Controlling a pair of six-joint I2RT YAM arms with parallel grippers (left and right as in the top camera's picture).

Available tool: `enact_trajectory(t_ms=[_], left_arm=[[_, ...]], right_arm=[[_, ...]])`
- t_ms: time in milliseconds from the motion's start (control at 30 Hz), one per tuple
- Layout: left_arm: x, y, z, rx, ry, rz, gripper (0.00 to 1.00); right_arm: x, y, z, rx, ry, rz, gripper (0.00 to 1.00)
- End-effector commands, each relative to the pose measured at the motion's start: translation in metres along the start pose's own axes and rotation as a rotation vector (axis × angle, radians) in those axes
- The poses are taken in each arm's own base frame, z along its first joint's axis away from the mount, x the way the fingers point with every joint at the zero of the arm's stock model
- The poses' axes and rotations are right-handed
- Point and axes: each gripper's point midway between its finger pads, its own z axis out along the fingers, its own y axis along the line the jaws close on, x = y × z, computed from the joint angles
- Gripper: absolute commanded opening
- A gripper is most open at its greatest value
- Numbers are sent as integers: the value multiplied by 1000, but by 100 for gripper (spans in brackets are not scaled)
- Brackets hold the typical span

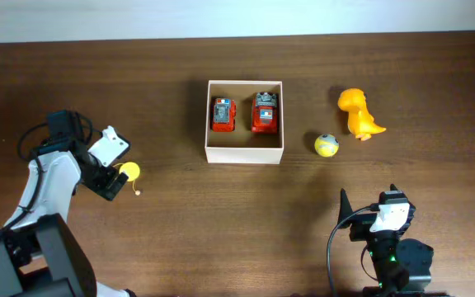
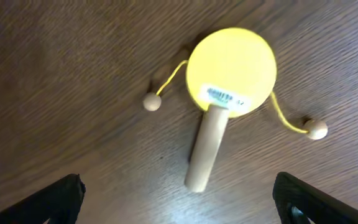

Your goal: Pack container

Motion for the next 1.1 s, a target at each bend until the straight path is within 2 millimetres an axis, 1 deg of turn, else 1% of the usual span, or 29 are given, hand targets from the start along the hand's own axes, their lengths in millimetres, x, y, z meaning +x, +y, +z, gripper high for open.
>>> enact_trajectory(t_ms=[0, 233, 400, 433, 500, 533, 567, 600, 700, 800, 933, 1000, 1067], left_arm=[[-10, -13, 12, 91, -59, 55, 100], [2, -17, 30, 117, 11, 53, 99], [8, -23, 42, 151, 39, 50, 100], [8, -23, 43, 155, 42, 50, 98], [9, -25, 45, 164, 48, 49, 89], [10, -25, 45, 167, 50, 49, 79], [10, -26, 45, 168, 51, 49, 74], [10, -26, 45, 169, 51, 49, 71], [10, -26, 45, 170, 49, 48, 70], [10, -26, 45, 172, 49, 47, 65], [9, -27, 45, 174, 50, -41, 63], [9, -27, 45, 173, 55, -98, 57], [9, -27, 45, 171, 60, -154, 55]], right_arm=[[1, 3, 0, -13, -3, -8, 99], [1, 3, 0, -13, -3, -8, 99], [1, 3, 0, -13, -3, -7, 99], [1, 3, 0, -13, -3, -7, 99], [1, 3, 0, -13, -3, -7, 99], [1, 3, 0, -13, -3, -7, 99], [1, 3, 0, -13, -3, -8, 99], [1, 3, 0, -13, -3, -7, 99], [1, 3, 0, -13, -3, -8, 98], [1, 3, 0, -13, -3, -8, 98], [1, 3, 0, -13, -3, -8, 99], [1, 3, 0, -13, -3, -8, 99], [1, 3, 0, -13, -3, -8, 99]])
